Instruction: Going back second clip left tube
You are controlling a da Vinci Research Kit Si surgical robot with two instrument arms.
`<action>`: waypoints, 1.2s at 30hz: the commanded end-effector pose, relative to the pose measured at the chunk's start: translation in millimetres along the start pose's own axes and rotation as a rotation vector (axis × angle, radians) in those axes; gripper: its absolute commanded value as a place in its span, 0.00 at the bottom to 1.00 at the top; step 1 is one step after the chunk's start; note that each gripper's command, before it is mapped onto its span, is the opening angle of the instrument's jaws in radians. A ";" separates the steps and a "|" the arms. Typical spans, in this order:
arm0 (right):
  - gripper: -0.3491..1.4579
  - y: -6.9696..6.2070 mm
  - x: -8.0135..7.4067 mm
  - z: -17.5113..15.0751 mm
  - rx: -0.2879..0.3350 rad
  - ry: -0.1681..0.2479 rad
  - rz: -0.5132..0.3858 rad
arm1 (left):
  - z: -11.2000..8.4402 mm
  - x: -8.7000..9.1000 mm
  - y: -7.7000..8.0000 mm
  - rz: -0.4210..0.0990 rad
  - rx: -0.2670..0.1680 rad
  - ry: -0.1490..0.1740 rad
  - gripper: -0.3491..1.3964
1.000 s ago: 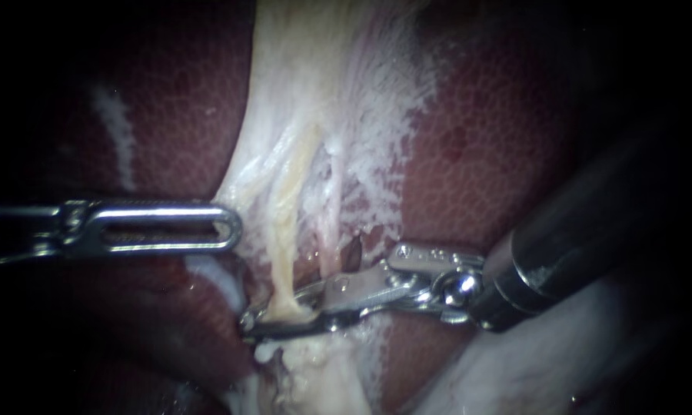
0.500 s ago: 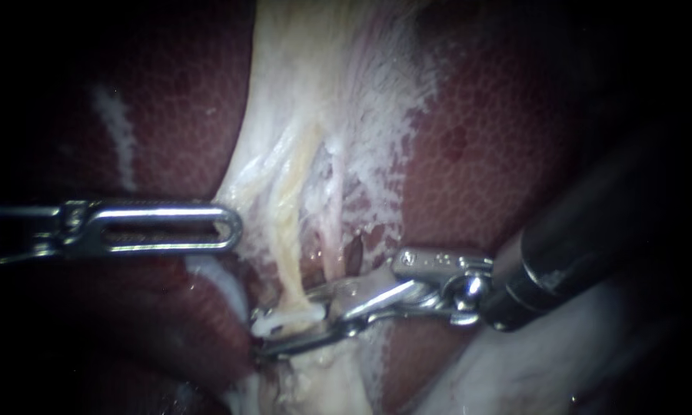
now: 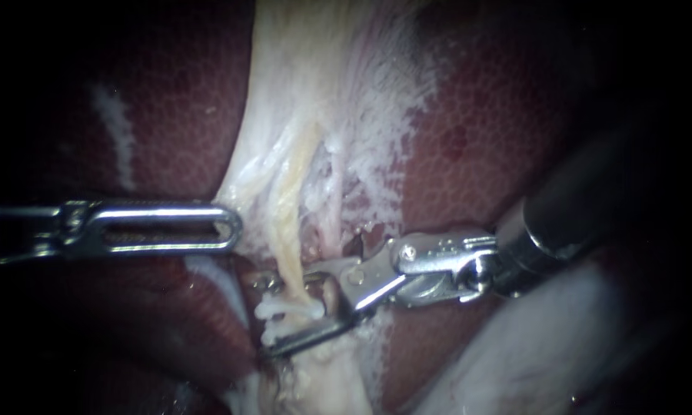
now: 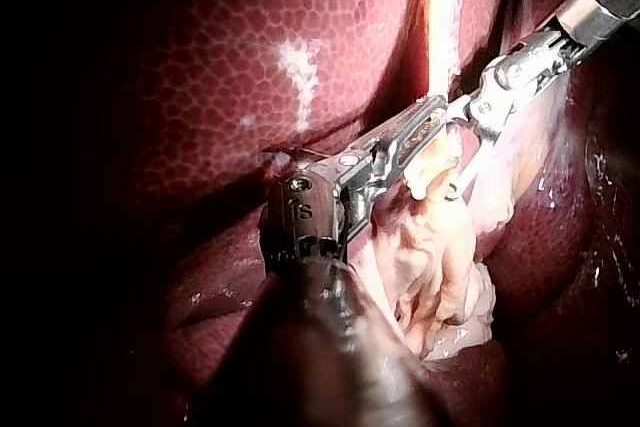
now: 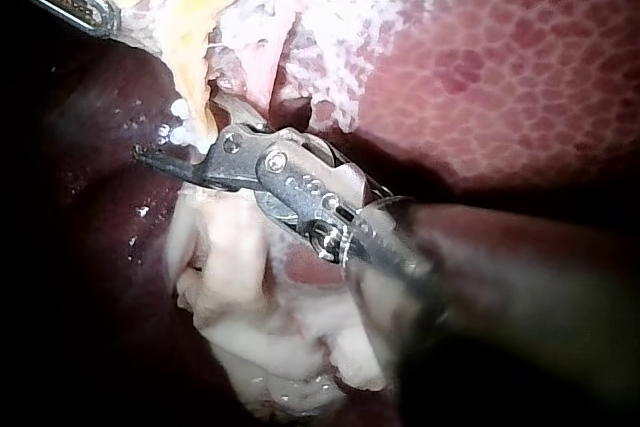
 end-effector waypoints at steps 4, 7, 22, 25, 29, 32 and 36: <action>0.52 -0.1 0.0 -0.1 0.001 0.000 -0.002 | 0.0 0.0 0.0 0.000 0.000 0.000 0.00; 0.52 -0.3 -0.1 -0.6 -0.009 -0.001 -0.002 | 0.0 0.0 0.0 0.000 0.000 0.000 0.00; 0.52 -2.4 0.9 -10.4 -0.060 0.000 0.035 | 0.1 0.1 0.5 0.001 0.001 0.001 0.00; 0.52 -3.5 1.4 -12.6 -0.065 0.000 0.044 | 0.2 0.3 0.8 0.003 0.001 0.000 0.00; 0.52 -4.0 2.5 -15.3 -0.083 -0.001 0.050 | 0.3 0.4 1.0 0.003 0.001 0.000 0.00; 0.52 -3.9 3.6 -17.2 -0.098 -0.004 0.026 | 0.4 0.4 1.0 0.003 0.000 0.000 0.00; 0.52 -3.7 4.7 -19.1 -0.121 -0.003 0.004 | 0.4 0.5 1.0 0.004 0.000 -0.001 0.00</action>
